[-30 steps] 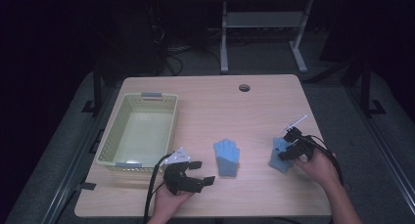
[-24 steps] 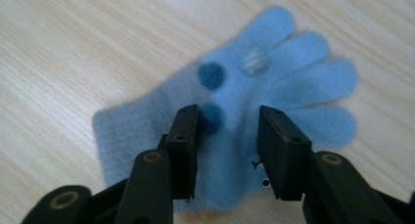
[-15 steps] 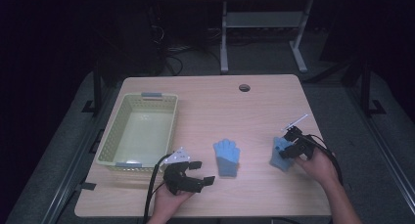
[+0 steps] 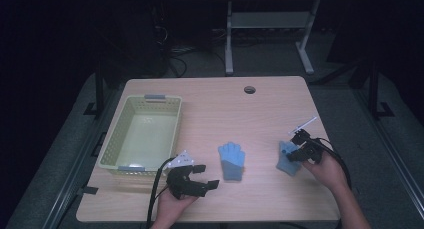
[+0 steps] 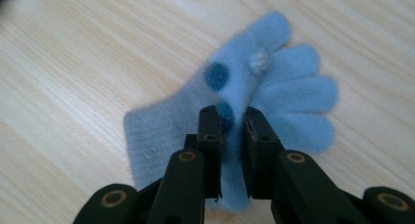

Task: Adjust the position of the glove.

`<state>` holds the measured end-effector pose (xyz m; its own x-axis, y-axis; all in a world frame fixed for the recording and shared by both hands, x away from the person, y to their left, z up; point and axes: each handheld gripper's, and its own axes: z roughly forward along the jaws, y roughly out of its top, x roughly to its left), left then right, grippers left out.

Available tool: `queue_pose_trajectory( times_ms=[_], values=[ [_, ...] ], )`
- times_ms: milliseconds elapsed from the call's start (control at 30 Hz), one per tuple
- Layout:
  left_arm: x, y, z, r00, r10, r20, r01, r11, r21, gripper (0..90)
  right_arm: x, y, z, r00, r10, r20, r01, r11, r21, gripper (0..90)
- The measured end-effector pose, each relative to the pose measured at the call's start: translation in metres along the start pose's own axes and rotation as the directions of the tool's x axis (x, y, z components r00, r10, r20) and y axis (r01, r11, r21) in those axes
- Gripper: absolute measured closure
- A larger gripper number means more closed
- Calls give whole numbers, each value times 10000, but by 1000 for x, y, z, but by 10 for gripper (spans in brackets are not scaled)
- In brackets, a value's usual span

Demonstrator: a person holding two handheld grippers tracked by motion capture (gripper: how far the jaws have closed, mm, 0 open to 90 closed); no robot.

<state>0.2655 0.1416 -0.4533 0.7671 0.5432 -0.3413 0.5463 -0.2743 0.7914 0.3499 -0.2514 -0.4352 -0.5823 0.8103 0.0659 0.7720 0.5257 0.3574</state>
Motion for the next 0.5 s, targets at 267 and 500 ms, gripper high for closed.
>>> queue_pose_trajectory(
  times_ms=[267, 500],
  values=[
    [1, -1, 0, 9999, -82, 66, 82, 10000, 7, 192, 8, 7, -19, 9995, -306, -128, 300, 9986, -438, 794],
    [2, -1, 0, 9998, -164, 91, 164, 9999, 7, 191, 15, 14, -31, 9975, -700, -127, 690, 9954, -668, 795]
  ],
)
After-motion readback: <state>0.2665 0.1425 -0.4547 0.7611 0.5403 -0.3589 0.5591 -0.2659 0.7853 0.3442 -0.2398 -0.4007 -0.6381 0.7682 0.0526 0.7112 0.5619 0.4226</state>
